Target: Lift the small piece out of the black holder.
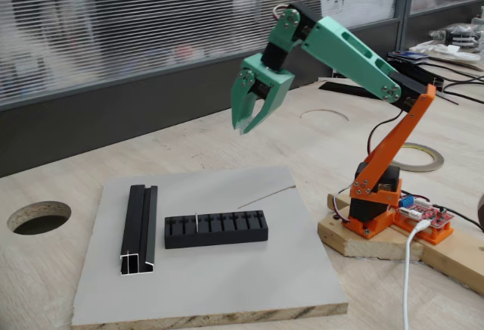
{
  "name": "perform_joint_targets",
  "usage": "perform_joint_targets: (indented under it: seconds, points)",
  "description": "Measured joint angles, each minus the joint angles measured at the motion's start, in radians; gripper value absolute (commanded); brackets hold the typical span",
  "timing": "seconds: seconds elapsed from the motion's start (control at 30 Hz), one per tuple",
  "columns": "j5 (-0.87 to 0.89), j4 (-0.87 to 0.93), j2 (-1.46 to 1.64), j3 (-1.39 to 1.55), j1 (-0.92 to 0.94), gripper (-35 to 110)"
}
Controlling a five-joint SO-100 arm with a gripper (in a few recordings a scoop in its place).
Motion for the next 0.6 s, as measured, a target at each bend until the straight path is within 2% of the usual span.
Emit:
perform_joint_targets:
  seconds: [0.33, 0.6]
  points:
    - [0.0, -0.02, -0.239, 0.0, -0.249, 7]
    - [0.0, -0.074, -0.272, 0.0, -0.339, 7]
